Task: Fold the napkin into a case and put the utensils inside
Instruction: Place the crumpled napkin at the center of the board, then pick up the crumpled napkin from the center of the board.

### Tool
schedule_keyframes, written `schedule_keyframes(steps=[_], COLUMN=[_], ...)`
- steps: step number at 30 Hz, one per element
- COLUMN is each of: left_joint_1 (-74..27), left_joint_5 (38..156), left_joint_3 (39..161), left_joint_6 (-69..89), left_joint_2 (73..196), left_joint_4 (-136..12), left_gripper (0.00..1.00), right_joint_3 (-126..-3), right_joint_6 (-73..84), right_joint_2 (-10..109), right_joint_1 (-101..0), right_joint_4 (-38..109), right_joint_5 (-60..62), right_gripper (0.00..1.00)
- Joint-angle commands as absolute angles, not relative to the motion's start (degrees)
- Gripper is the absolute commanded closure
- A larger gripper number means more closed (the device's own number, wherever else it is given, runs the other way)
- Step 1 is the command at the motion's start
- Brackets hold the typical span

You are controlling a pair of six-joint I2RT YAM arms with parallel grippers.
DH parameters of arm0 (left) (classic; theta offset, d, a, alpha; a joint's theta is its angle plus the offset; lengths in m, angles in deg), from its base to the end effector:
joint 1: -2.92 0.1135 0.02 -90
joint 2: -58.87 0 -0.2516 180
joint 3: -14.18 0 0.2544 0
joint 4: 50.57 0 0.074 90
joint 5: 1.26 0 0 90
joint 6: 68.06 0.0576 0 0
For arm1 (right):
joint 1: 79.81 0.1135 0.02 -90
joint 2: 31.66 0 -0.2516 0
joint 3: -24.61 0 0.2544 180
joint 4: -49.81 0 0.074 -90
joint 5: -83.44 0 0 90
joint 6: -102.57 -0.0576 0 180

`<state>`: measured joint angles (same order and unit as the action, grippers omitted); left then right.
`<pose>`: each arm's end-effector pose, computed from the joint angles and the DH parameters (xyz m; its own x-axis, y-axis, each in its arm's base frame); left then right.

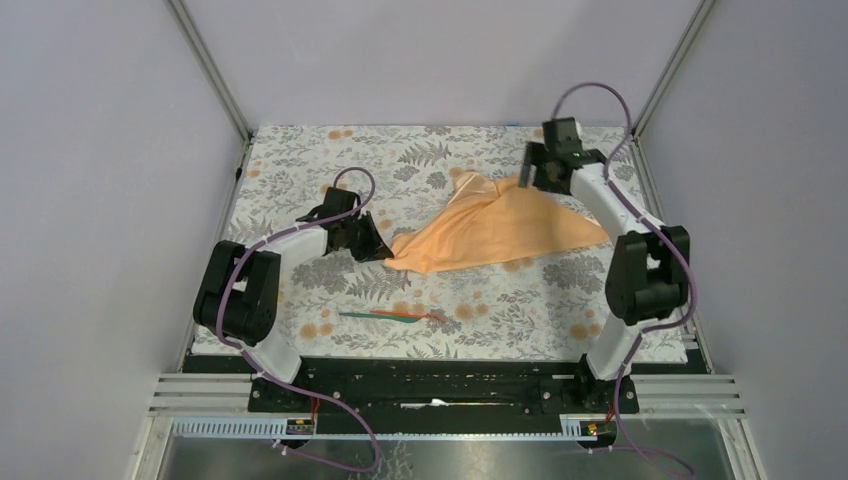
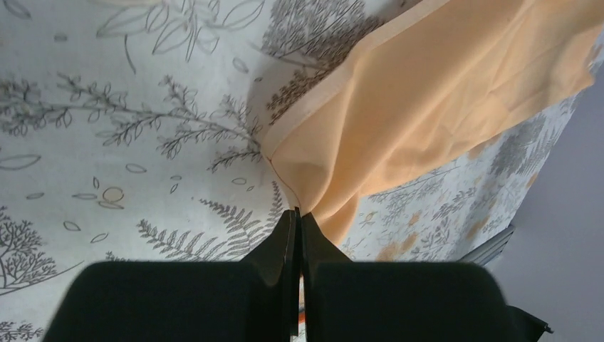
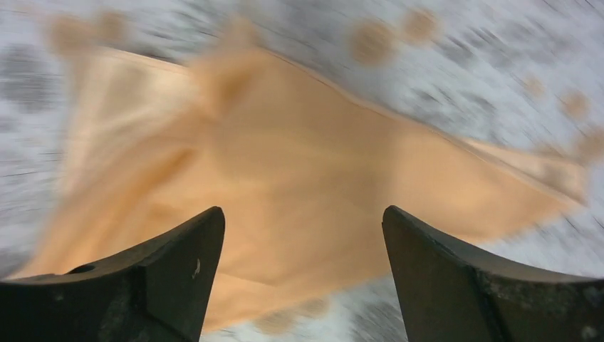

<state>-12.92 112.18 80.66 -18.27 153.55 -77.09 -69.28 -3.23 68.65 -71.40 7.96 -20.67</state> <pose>0.3189 -0.1143 0.1405 -0.9041 -0.3592 -0.2314 -0.1470 0.7700 -0.6209 0.4020 0.0452 0.2357 -0.7053 0.1627 -0.6900 0.2190 0.9757 0.0062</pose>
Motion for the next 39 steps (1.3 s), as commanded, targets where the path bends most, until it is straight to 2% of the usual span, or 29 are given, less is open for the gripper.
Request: schedule_keyframes(steps=[1,3,7,11,15,19,21,26,28,32,37,39], left_joint_1=[-12.99,-12.99,-12.99,-12.86,-12.47,-12.37,-12.37,-12.37,-12.42,-12.93,-14.05,-14.57], left_joint_5=[113.85,114.27,113.67,111.94,109.55,107.54,108.32,107.64,107.29,105.01,101.69,100.75], left_joint_3=[79.25,79.69,80.3,82.16,84.0,87.36,89.4,91.87,92.85,92.31,88.57,87.7], left_joint_6=[-18.96,-18.84,-18.57,-17.1,-15.97,-15.13,-15.11,-15.78,-15.56,-14.41,-13.37,-12.82], left_joint_2=[149.99,149.89,148.64,147.75,146.86,149.69,152.08,154.12,154.66,154.58,151.73,150.94], left_joint_4=[-73.02,-73.43,-74.34,-77.34,-79.69,-82.26,-83.38,-83.71,-84.63,-86.0,-86.34,-86.35], left_gripper=[0.98,0.95,0.79,0.56,0.28,0.1,0.07,0.07,0.07,0.07,0.06,0.05], right_joint_3=[-81.09,-86.19,-95.8,-101.99,-99.68,-97.88,-96.61,-90.96,-88.88,-77.42,-54.93,-44.36], right_joint_6=[-0.94,-1.82,-1.82,-1.45,-1.24,-1.19,-1.33,-1.84,-2.35,-3.55,-7.73,-11.4], right_joint_2=[77.18,82.03,91.01,96.44,96.42,96.21,95.1,90.26,87.32,76.31,59.44,52.93], right_joint_1=[-68.64,-67.79,-65.4,-63.8,-62.69,-62.59,-62.58,-62.56,-62.59,-62.58,-62.58,-62.61], right_joint_4=[10.52,9.44,5.26,-0.86,-1.19,-1.06,-1.07,1.88,1.69,5.15,10.96,13.21], right_joint_5=[-6.21,-3.26,-3.86,-15.01,-21.88,-23.65,-22.6,-19.69,-19.18,-19.77,-16.55,-12.3], right_gripper=[0.1,0.09,0.08,0.08,0.08,0.21,0.33,0.82,0.98,1.0,1.0,0.95])
